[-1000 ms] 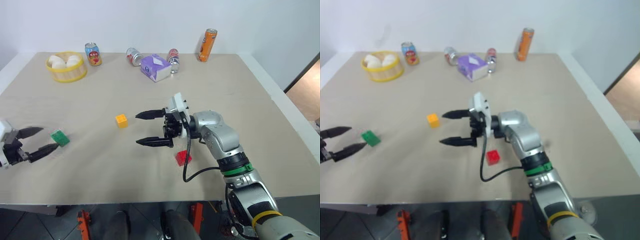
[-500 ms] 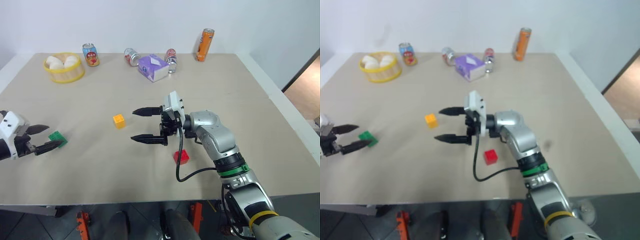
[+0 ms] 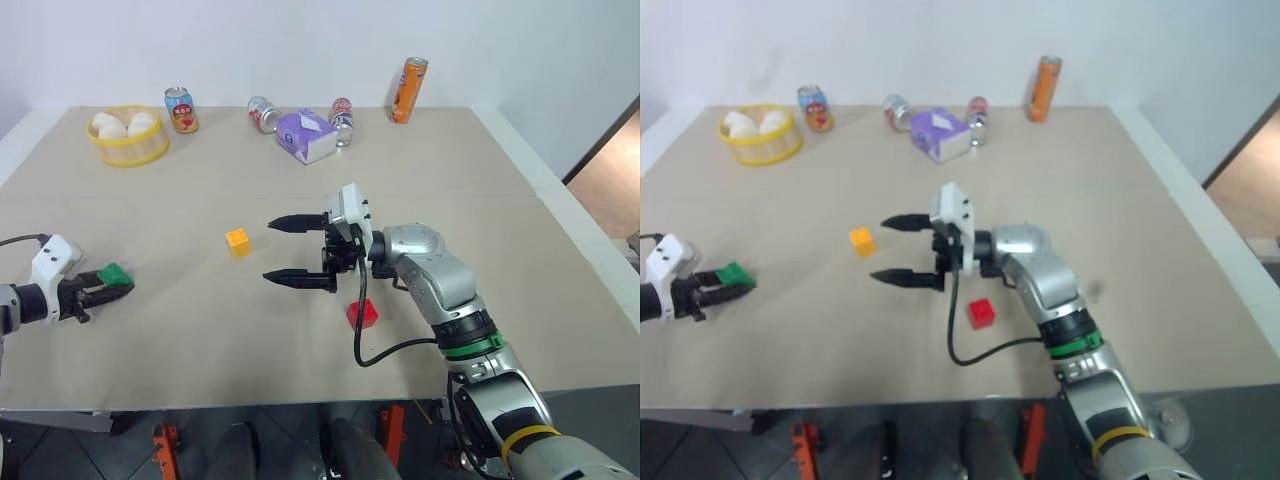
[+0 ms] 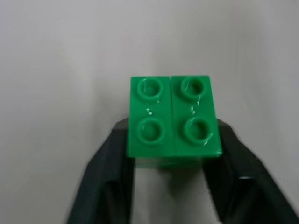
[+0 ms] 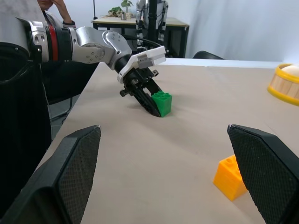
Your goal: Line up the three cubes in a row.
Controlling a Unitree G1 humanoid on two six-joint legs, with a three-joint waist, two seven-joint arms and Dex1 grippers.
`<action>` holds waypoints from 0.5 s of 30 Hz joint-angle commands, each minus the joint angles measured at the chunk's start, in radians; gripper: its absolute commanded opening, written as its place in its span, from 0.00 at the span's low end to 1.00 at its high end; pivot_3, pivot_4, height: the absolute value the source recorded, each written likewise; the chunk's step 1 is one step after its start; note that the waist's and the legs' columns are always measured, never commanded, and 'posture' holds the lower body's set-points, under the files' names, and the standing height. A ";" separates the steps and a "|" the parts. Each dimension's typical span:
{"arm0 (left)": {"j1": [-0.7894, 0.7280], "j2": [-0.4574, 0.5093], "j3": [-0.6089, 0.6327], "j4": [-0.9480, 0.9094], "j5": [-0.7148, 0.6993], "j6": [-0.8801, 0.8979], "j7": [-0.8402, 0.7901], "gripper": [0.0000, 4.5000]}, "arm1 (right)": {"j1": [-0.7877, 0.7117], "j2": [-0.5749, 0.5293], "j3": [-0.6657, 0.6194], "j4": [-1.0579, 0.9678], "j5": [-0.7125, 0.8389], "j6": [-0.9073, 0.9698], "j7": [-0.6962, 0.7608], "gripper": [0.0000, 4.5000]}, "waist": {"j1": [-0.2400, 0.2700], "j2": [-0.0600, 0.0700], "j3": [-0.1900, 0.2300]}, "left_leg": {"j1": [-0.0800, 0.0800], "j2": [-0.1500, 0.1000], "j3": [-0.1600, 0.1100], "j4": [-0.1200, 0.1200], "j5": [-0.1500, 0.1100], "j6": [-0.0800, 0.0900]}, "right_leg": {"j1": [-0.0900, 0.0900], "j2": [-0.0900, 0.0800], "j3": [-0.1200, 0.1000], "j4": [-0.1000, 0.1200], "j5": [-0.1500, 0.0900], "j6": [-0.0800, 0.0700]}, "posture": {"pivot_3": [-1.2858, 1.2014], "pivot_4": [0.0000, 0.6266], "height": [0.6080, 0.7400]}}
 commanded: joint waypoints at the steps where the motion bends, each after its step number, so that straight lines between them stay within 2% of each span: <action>1: -0.023 0.003 0.011 0.020 0.002 -0.030 -0.007 0.30 | -0.007 0.000 -0.031 -0.046 0.018 -0.008 -0.009 1.00 | 0.000 0.000 0.000 | 0.000 0.000 0.000 0.000 0.000 0.000 | 0.000 0.000 0.000 0.000 0.000 0.000 | 0.52 0.24 1.00; 5: 0.003 -0.008 0.019 -0.065 -0.030 -0.022 -0.036 0.30 | 0.007 -0.015 -0.046 -0.072 0.031 0.000 -0.011 1.00 | 0.000 0.000 0.000 | 0.000 0.000 0.000 0.000 0.000 0.000 | 0.000 0.000 0.000 0.000 0.000 0.000 | 0.52 0.24 1.00; 8: 0.084 -0.025 -0.007 -0.310 -0.080 0.039 -0.084 0.30 | 0.065 -0.085 -0.081 -0.159 0.073 0.052 0.006 1.00 | 0.003 0.000 0.000 | -0.001 0.000 0.000 0.000 0.000 0.000 | 0.000 -0.001 0.000 0.000 0.000 0.000 | 0.52 0.24 1.00; 13: 0.175 -0.108 -0.107 -0.726 -0.130 0.185 -0.024 0.30 | 0.194 -0.282 -0.155 -0.304 0.158 0.157 0.075 1.00 | 0.012 0.000 0.000 | -0.002 -0.004 0.000 0.000 0.000 -0.001 | 0.002 -0.004 0.002 0.000 -0.003 0.004 | 0.52 0.24 1.00; 15: 0.194 -0.139 -0.153 -0.827 -0.130 0.221 -0.002 0.30 | 0.234 -0.348 -0.177 -0.333 0.183 0.180 0.101 1.00 | 0.012 0.000 0.000 | -0.002 -0.005 0.000 0.001 0.000 -0.001 | 0.003 -0.005 0.003 0.000 -0.004 0.007 | 0.52 0.24 1.00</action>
